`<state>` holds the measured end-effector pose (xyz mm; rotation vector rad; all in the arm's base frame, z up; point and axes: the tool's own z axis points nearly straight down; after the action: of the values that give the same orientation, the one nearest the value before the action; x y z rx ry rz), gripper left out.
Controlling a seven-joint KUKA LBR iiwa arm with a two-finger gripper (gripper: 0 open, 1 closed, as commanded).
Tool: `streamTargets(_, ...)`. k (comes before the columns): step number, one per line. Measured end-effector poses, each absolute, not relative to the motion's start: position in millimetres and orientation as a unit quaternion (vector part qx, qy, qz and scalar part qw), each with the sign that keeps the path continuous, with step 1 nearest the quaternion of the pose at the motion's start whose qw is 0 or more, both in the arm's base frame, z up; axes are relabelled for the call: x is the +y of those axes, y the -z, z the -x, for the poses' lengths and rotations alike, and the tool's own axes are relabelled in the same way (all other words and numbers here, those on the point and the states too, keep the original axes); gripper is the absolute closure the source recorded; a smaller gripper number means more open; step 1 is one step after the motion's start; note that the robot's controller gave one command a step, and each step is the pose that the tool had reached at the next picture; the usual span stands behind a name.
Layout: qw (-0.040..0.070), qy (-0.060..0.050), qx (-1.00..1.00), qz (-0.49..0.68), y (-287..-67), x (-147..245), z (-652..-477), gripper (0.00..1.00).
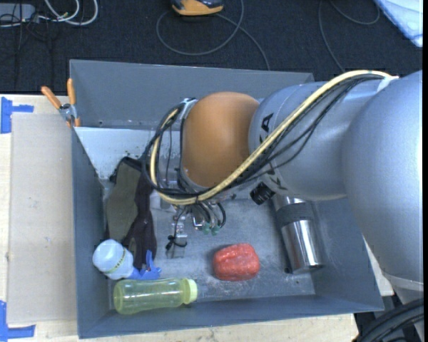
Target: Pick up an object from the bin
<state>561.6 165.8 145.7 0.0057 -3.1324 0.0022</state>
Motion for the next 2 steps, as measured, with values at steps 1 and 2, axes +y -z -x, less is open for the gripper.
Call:
streamTargets(1, 0.001, 0.000, -1.000, 0.000, -150.3, 164.9, -563.4, 0.00)
streamTargets(2, 0.001, 0.000, -0.989, -0.148, -128.8, 179.6, -568.7, 0.00)
